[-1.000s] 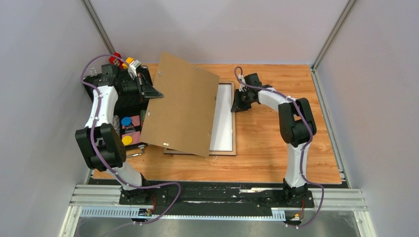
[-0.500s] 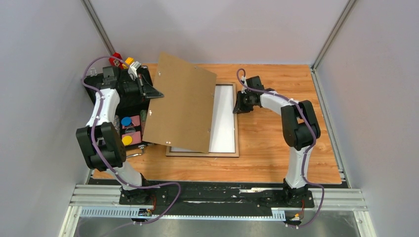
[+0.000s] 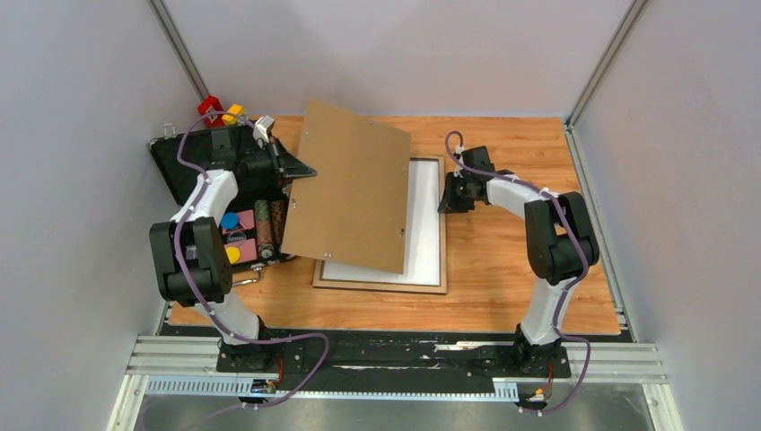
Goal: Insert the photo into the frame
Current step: Move the photo frame to the center of the board.
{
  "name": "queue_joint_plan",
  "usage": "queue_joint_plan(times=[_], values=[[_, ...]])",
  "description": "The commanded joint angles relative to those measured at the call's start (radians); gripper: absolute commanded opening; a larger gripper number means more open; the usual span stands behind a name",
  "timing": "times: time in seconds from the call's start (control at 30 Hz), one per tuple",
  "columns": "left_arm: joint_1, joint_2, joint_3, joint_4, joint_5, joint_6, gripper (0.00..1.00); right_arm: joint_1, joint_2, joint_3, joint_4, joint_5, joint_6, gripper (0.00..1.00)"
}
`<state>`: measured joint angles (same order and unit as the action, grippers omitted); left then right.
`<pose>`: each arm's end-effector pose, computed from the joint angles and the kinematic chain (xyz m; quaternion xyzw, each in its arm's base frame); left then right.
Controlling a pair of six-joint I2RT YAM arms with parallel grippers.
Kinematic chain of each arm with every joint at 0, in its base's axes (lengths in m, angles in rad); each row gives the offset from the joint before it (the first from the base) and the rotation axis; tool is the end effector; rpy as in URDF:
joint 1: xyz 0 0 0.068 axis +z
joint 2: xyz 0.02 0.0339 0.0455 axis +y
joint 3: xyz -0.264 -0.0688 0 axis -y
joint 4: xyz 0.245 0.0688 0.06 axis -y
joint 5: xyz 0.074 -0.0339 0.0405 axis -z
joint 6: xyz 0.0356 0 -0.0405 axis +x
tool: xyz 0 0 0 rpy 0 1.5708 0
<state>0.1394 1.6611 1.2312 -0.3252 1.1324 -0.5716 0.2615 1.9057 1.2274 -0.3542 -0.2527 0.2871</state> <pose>0.3574 0.0176 0.2678 -0.0702 0.8003 -0.5528 0.2214 0.3752 0.1096 0.1627 -0.0213 0.9567 0.1884 0.2210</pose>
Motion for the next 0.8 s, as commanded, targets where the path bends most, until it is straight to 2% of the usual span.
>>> queue_joint_plan(times=[0.0,0.23,0.37,0.53,0.63,0.77], values=[[-0.054,0.003,0.002,0.218,0.072,-0.171,0.00,-0.040,-0.094,-0.027,0.045,0.026,-0.003,0.05],[-0.122,0.035,-0.112,0.658,0.034,-0.497,0.00,-0.103,-0.150,-0.096,0.092,0.022,0.001,0.05],[-0.176,0.074,-0.103,0.694,0.027,-0.521,0.00,-0.117,-0.152,-0.096,0.095,0.002,-0.006,0.08],[-0.222,0.098,-0.117,0.736,-0.001,-0.542,0.00,-0.120,-0.144,-0.093,0.097,-0.005,-0.016,0.22],[-0.237,0.108,-0.138,0.822,-0.013,-0.599,0.00,-0.127,-0.138,-0.092,0.100,-0.005,-0.019,0.30],[-0.247,0.130,-0.158,0.891,-0.020,-0.643,0.00,-0.140,-0.132,-0.092,0.099,-0.007,-0.021,0.33]])
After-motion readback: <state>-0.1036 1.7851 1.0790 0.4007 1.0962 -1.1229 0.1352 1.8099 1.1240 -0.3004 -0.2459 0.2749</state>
